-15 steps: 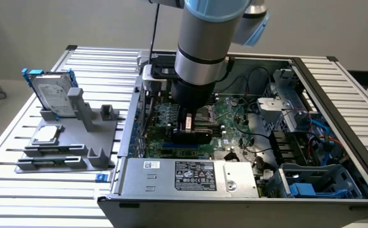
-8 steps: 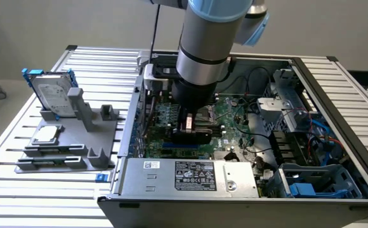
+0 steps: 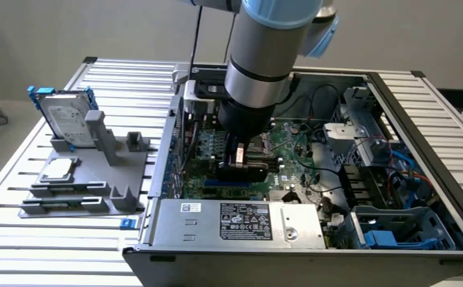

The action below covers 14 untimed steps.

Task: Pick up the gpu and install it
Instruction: 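Insert the gpu into the slot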

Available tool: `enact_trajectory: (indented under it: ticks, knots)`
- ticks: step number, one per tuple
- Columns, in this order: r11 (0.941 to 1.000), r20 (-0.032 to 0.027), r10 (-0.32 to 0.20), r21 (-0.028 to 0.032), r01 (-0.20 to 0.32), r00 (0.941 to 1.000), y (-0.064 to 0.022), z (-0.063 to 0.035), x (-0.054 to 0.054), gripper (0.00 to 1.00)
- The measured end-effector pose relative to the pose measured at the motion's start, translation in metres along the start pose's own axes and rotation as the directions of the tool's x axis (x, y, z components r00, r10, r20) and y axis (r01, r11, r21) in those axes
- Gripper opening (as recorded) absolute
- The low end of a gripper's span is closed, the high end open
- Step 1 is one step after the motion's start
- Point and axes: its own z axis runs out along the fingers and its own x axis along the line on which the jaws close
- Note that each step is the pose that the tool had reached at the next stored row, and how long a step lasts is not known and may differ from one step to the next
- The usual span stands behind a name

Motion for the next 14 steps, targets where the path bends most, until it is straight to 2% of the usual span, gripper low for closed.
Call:
enact_trajectory:
  ticks: [6, 14]
  knots:
    - [1.0000, 0.0008, 0.006, -0.0076, -0.006, 1.0000, -0.0005, -0.0001, 0.0007, 0.27]
    - [0.9999, 0.0005, 0.008, -0.0090, -0.008, 1.0000, -0.0007, 0.0017, 0.0009, 0.27]
